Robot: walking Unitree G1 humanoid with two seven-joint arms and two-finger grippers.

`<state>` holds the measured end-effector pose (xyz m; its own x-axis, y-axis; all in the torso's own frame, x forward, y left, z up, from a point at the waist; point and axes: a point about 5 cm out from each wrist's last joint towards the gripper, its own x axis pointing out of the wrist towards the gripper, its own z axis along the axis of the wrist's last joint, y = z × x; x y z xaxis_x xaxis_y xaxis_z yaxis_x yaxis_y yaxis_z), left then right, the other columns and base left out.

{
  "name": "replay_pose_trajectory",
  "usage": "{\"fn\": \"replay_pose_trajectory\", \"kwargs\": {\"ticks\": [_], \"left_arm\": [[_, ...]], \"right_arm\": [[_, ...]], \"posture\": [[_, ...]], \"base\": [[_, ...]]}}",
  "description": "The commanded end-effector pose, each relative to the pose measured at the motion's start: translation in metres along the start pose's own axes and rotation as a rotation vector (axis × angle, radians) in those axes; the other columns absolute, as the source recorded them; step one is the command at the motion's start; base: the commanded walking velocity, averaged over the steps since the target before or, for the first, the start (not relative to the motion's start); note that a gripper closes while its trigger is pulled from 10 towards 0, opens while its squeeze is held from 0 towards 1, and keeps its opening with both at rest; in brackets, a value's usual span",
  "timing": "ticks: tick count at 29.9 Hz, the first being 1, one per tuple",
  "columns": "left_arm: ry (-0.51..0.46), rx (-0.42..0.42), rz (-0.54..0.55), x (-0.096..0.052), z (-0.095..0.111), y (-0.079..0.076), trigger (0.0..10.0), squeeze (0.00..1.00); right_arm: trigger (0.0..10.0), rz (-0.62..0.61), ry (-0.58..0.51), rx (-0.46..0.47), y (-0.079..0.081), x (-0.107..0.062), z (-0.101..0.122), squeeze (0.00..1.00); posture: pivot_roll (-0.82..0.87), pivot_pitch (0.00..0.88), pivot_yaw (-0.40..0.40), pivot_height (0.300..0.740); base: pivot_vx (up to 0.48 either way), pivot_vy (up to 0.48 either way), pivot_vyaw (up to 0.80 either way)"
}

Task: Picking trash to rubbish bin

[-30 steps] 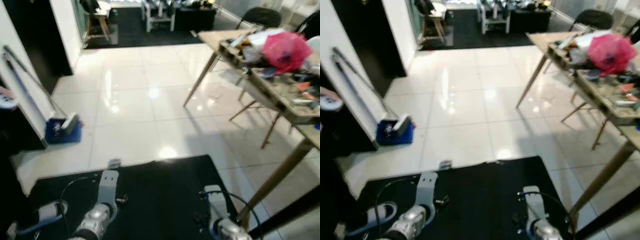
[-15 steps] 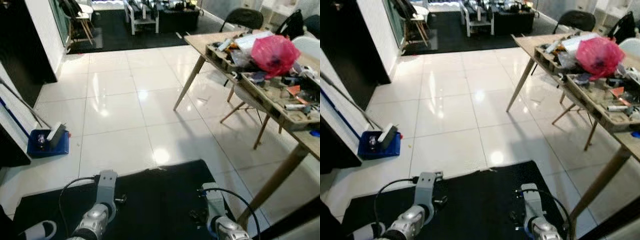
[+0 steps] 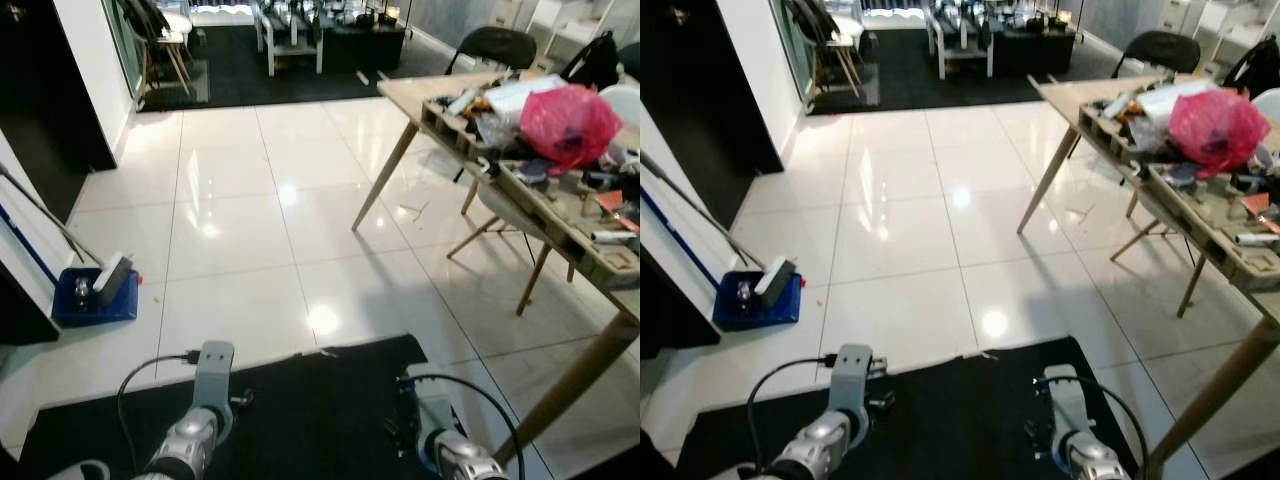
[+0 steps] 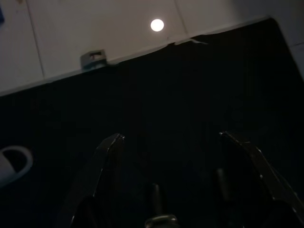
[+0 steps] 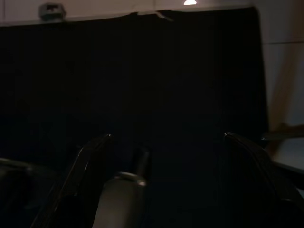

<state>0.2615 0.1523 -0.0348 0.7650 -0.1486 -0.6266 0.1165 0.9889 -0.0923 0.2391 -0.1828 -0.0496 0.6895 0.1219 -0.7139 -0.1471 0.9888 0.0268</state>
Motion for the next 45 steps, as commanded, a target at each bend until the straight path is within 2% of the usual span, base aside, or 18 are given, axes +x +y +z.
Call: {"fn": "replay_pose_trajectory", "kwargs": {"ticks": [1, 29, 45], "left_arm": [[0.015, 0.002, 0.010, -0.0012, -0.0038, 0.0031, 10.0, 0.00], [0.019, 0.002, 0.004, -0.0013, -0.0044, 0.0028, 10.0, 0.00], [0.018, 0.003, 0.000, -0.0014, -0.0047, 0.0023, 10.0, 0.00]], "right_arm": [[10.0, 0.013, 0.020, -0.002, 0.0051, 0.0005, -0.0047, 0.00], [10.0, 0.016, 0.020, 0.004, 0.0062, 0.0005, -0.0051, 0.00], [10.0, 0.015, 0.020, 0.008, 0.0062, 0.0002, -0.0065, 0.00]], "posture": [[-0.08, 0.045, 0.002, 0.740], [-0.08, 0.051, 0.006, 0.740], [-0.08, 0.051, 0.010, 0.740]], "base": [[0.240, 0.000, 0.00], [0.244, 0.000, 0.00], [0.246, 0.000, -0.56]]}}
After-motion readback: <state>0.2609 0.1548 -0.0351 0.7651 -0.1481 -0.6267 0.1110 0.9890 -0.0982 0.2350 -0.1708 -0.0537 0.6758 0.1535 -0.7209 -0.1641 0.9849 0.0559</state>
